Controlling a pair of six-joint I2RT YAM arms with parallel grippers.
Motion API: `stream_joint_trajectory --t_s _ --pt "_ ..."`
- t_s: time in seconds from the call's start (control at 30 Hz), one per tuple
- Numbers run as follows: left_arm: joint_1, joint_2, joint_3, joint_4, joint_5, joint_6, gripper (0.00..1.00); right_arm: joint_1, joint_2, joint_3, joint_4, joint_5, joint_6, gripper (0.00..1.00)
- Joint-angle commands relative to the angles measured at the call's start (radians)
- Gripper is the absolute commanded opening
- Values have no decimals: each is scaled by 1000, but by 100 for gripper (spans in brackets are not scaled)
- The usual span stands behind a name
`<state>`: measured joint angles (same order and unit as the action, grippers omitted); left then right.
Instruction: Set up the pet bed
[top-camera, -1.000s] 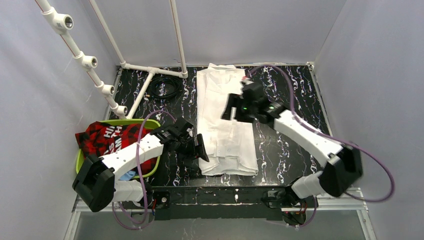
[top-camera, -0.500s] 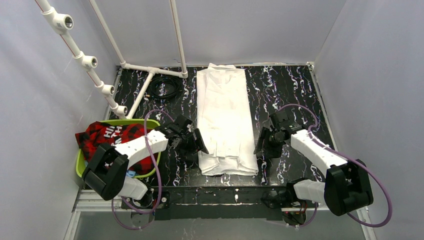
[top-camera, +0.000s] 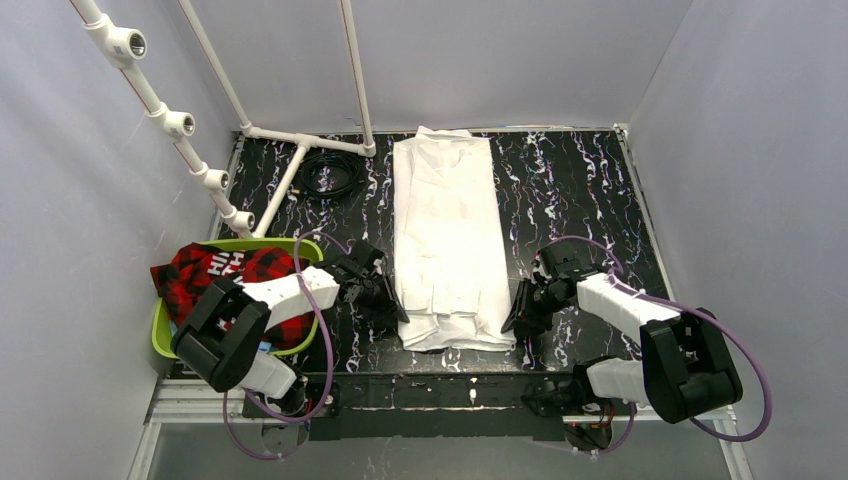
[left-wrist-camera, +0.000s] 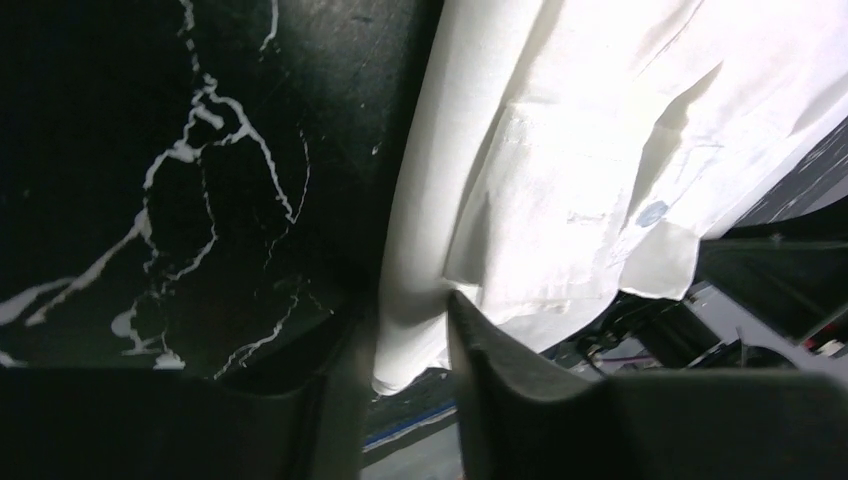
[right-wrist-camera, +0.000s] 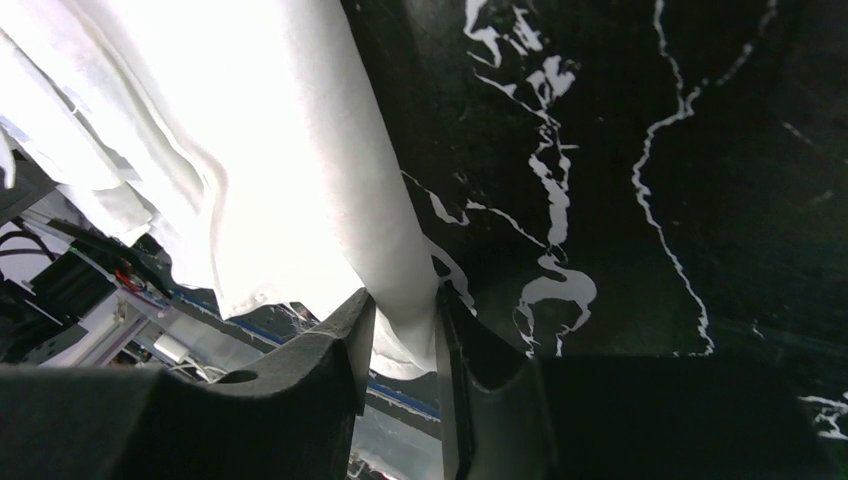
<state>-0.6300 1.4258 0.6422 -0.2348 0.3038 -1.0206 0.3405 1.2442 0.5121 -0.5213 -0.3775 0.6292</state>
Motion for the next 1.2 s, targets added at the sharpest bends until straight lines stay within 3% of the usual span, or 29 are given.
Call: stream_joint_trajectory --t_s 0.0,0.27,0.4,0.47,0.53,0.63,0.73,0.87,1.17 --pt "1 30 -23 5 13 5 26 -5 26 -23 74 3 -8 36" --pt "1 22 -29 -8 23 5 17 -5 34 -44 109 -2 -29 44" --pt "1 -26 -20 -72 -30 11 39 -5 34 -35 91 21 -45 44" --pt "1 -67 -26 -77 -54 33 56 -5 29 -20 66 47 -62 45" --pt "1 -128 -43 -48 -69 48 73 -5 14 -2 46 71 -78 53" --pt "1 -166 -56 -4 -77 52 81 -5 -21 11 47 88 -84 69" --pt "3 -158 -60 44 -87 29 82 -5 -31 18 75 89 -85 73" --pt "12 -70 -31 72 -104 -10 82 -5 17 28 108 105 -91 68" --pt "32 44 21 70 -72 -16 58 -5 57 27 187 154 -141 57"
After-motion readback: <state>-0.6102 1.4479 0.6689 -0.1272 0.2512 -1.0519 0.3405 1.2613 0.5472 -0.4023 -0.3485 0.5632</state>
